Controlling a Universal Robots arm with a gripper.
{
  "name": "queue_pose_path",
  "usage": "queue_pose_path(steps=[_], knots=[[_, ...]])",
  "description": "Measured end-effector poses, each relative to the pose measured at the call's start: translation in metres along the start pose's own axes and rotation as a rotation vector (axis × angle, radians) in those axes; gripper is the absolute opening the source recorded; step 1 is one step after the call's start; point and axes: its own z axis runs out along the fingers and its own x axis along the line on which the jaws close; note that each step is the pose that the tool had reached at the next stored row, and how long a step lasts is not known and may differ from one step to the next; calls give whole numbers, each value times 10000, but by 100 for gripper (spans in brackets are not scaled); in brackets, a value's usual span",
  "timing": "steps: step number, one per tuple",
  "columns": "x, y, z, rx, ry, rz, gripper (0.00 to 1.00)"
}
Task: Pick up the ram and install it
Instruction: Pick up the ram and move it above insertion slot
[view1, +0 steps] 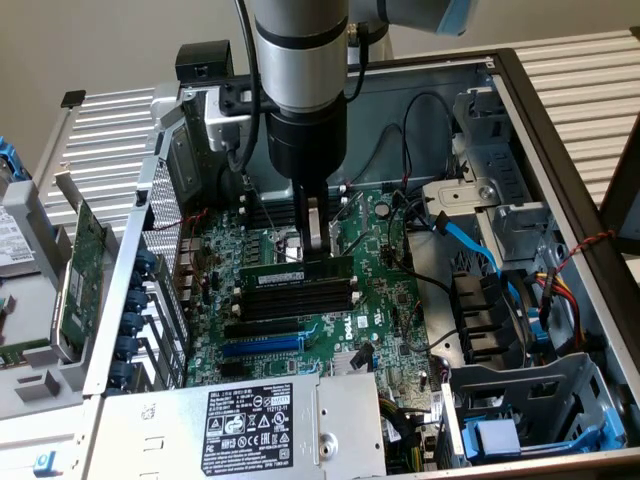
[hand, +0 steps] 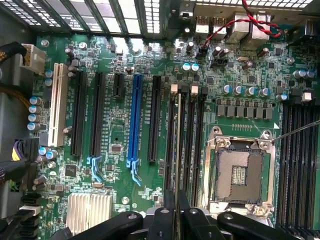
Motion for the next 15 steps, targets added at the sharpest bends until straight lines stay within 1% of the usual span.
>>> queue_pose_path(steps=[3, 6, 15], knots=[[6, 0, 6, -2, 9, -1, 14], [31, 1, 12, 0, -2, -1, 14], [44, 1, 22, -4, -69, 103, 14]])
